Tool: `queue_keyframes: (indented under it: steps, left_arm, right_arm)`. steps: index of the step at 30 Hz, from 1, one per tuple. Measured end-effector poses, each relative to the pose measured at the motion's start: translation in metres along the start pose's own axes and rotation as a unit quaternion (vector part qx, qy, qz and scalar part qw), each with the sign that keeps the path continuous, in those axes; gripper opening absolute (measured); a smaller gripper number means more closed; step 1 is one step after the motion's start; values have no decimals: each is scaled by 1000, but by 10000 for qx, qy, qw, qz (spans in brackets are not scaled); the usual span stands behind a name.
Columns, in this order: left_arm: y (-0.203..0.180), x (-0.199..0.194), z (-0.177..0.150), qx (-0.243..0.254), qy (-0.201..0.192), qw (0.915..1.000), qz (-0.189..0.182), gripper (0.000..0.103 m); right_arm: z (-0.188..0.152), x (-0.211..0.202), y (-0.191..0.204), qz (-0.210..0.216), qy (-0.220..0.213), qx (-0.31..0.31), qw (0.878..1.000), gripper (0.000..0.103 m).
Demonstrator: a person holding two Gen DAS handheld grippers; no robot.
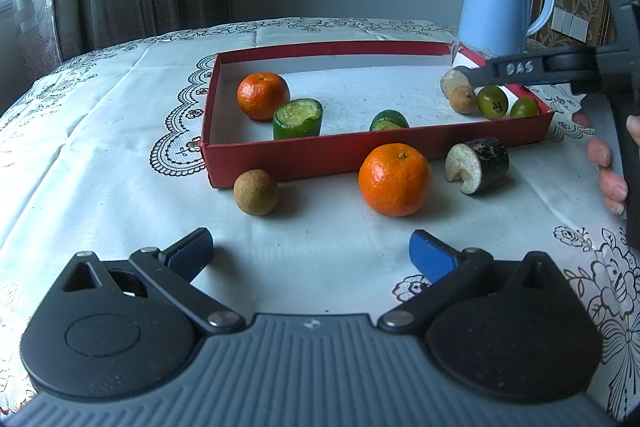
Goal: Organize fruits
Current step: 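Carry the green citrus into the red tray and open the right gripper, then move the left gripper onto the brown kiwi and close it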
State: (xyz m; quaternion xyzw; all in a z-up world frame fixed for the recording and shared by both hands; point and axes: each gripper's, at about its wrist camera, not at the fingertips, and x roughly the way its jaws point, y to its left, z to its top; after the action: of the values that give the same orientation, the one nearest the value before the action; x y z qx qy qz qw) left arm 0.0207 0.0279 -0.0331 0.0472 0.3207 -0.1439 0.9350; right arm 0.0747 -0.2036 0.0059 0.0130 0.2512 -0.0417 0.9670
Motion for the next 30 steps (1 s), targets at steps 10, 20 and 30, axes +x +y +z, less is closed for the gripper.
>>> queue_keyframes:
  steps: [10,20,30]
  left_arm:
    - [0,0,0,-2,-3,10000,0,103]
    - [5,-1,0,-164,-28,9998,91,103]
    - [22,0,7,-707,-64,9971,260,103]
  right_arm:
    - [1,-21,-28,35,-488,797,9956,75]
    - [-1,-24,-30,66,-503,823,9953,75]
    - [-1,-24,-27,2,-476,724,9962,75]
